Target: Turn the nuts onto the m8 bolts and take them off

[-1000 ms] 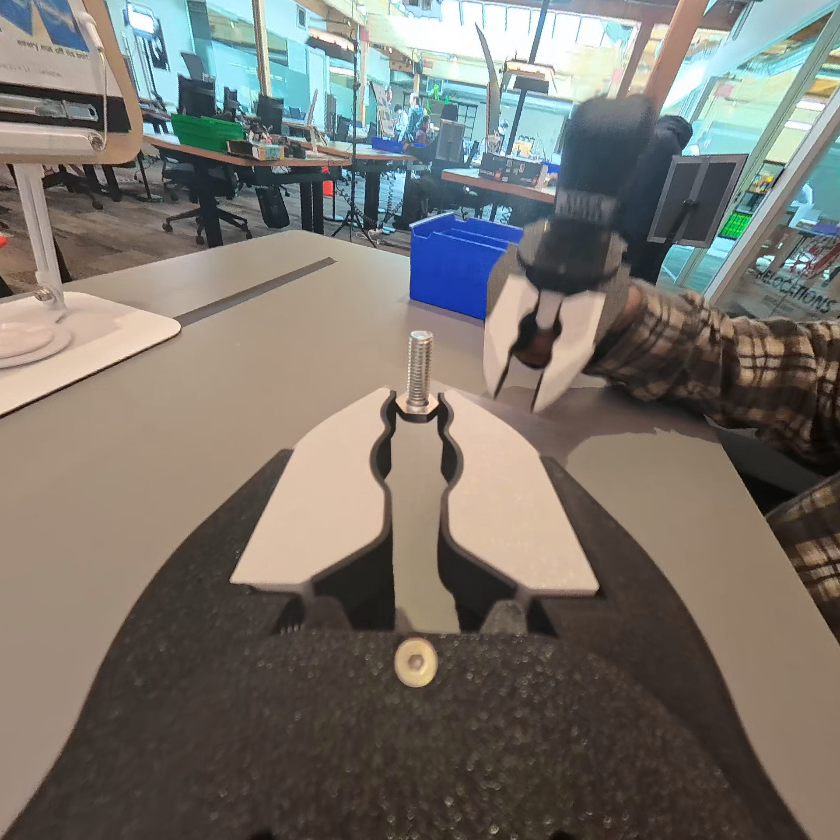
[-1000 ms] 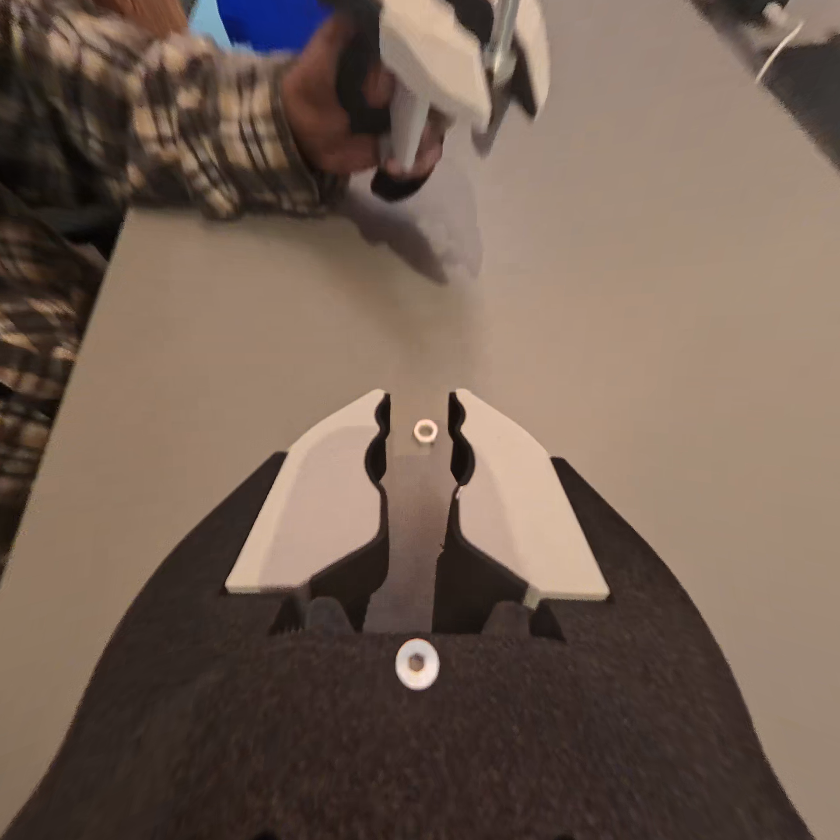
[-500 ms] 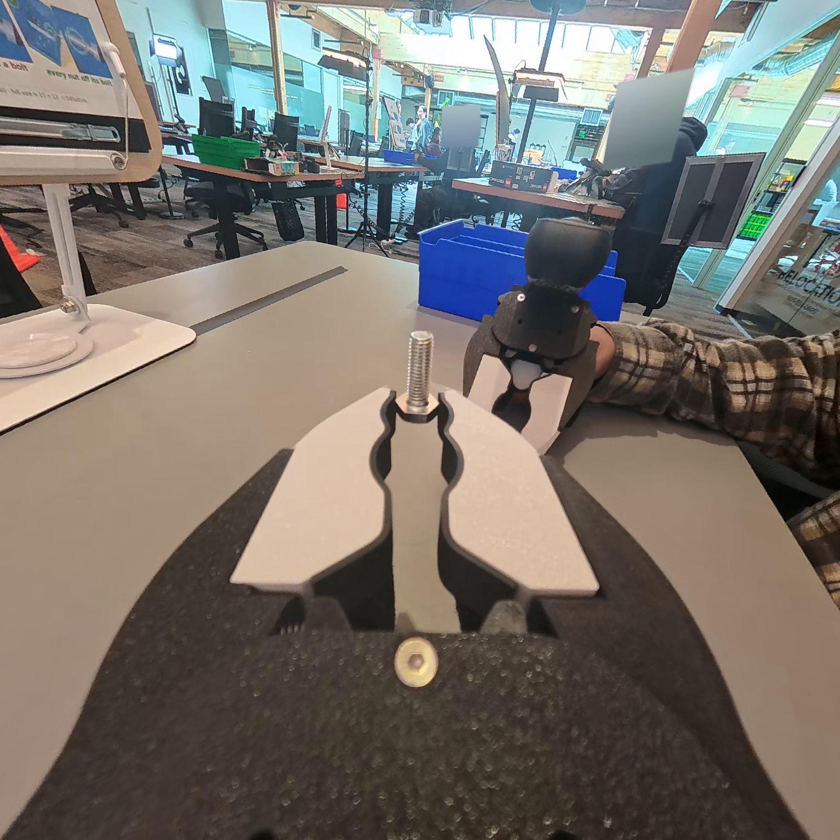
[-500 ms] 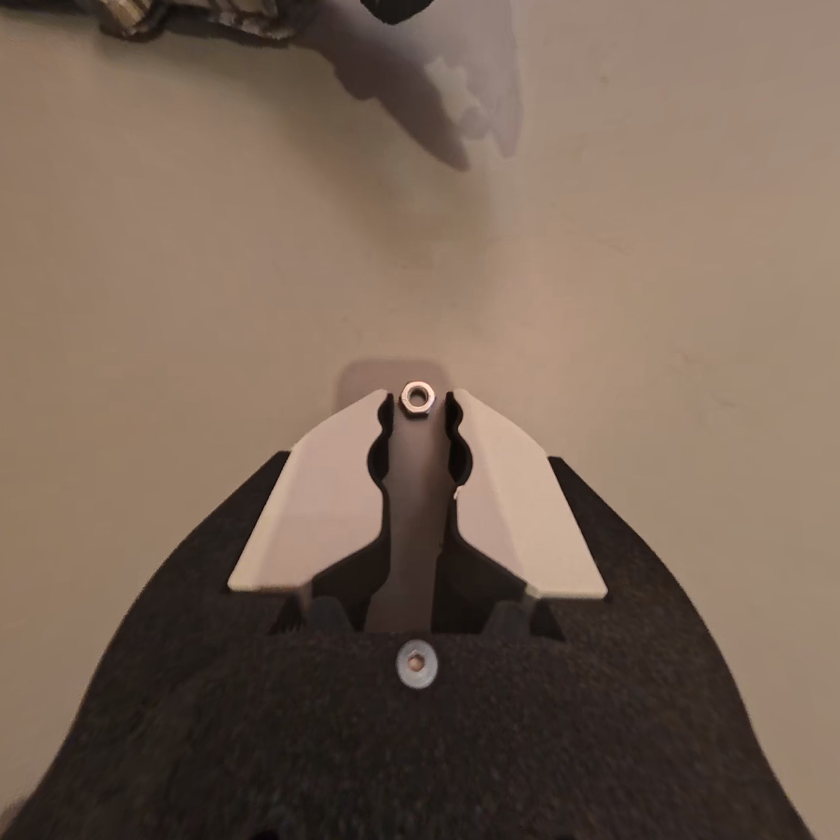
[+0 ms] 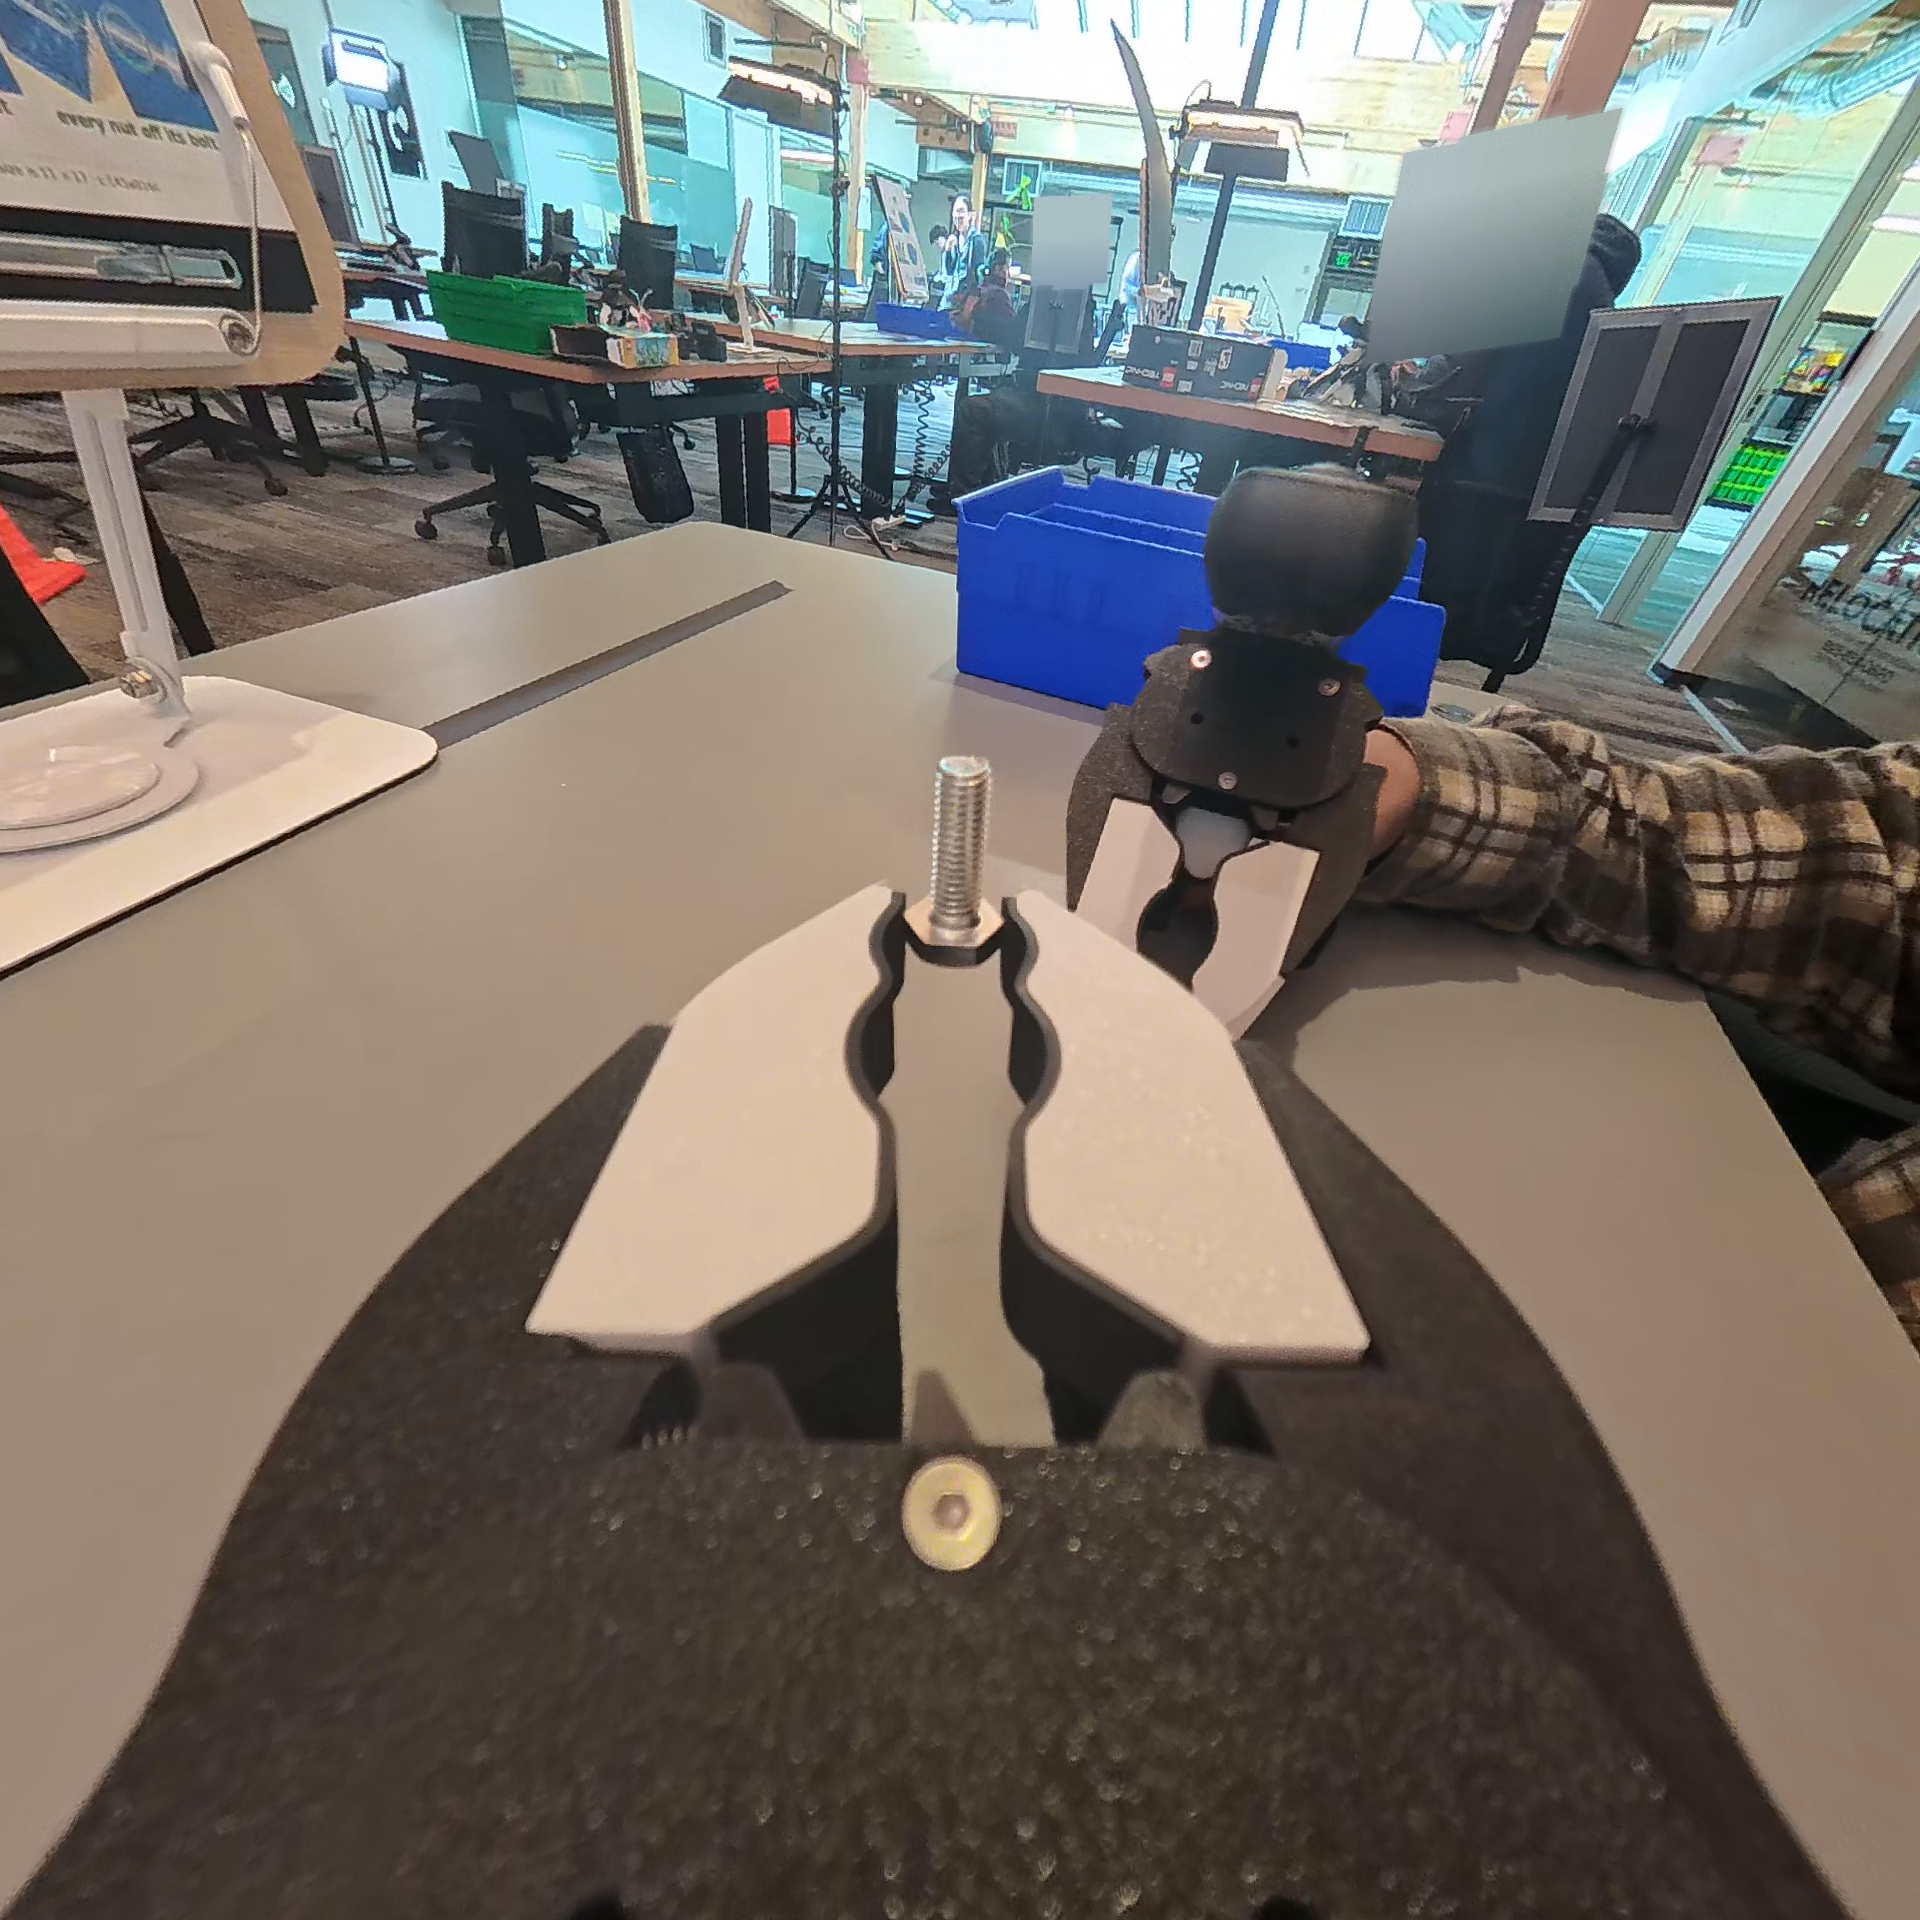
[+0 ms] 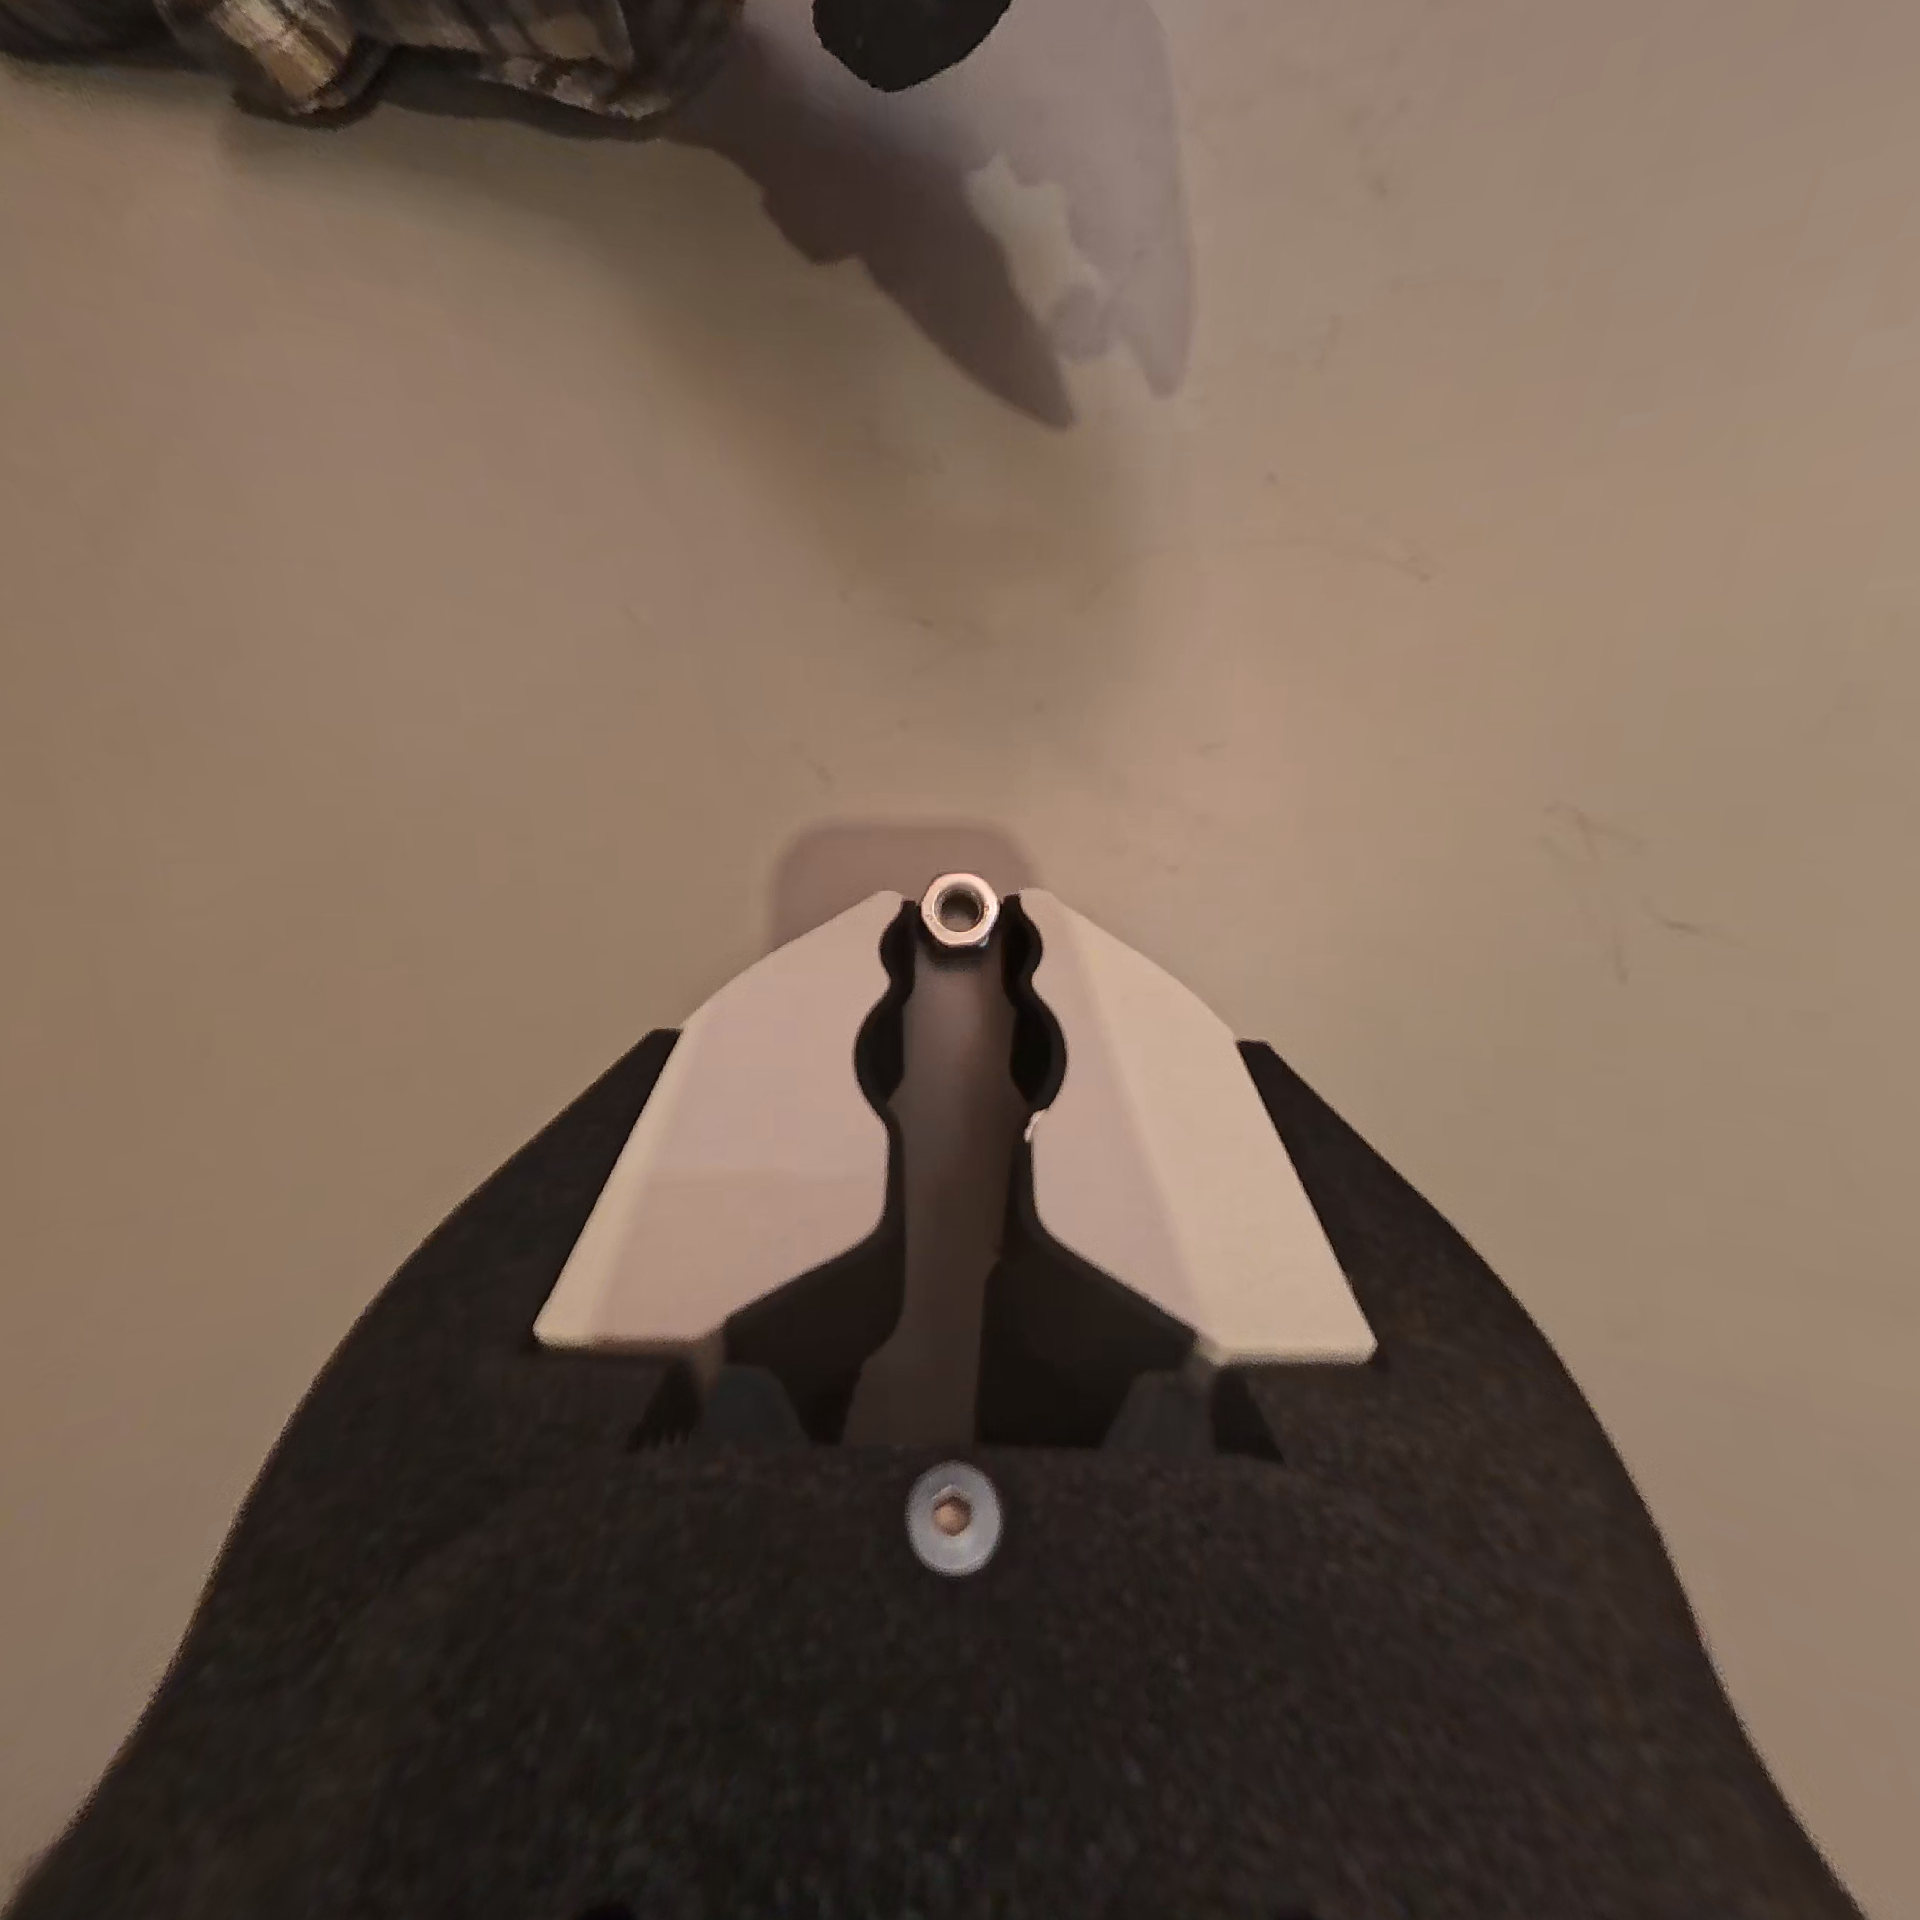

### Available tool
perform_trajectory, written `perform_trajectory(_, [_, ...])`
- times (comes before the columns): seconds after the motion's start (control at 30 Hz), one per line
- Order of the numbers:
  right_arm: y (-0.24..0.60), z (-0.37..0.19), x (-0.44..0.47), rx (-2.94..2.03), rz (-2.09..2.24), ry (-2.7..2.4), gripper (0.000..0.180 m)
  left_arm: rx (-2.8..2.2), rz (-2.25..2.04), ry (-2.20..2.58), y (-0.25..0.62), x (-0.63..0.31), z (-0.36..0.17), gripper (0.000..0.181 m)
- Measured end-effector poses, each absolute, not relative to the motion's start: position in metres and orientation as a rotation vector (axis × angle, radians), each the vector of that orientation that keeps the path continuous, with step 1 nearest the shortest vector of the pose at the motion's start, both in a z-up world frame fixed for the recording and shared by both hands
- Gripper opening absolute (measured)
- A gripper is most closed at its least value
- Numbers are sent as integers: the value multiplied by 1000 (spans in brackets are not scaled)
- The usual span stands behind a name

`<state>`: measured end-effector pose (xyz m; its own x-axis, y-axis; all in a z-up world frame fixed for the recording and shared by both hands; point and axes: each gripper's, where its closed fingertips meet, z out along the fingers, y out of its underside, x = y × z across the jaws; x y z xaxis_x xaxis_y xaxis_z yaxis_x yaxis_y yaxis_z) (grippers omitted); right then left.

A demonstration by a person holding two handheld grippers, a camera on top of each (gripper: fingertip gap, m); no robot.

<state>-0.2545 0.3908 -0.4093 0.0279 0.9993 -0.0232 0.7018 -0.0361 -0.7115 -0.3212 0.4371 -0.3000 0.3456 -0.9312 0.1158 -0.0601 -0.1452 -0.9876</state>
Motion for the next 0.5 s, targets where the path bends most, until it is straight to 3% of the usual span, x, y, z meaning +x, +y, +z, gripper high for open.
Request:
perform_trajectory(0.03, [391, -407, -255, -1786, 758, -1712, 15, -1515, -996, 942, 437, -321, -301, 16])
perform_trajectory(0.2, [401, -376, -248, -1781, 755, -1654, 15, -1527, -1001, 972, 433, -317, -305, 16])
perform_trajectory(0.5, [411, -262, -287, -1609, 769, -1754, 15, -1505, -1027, 1035, 418, -305, -304, 16])
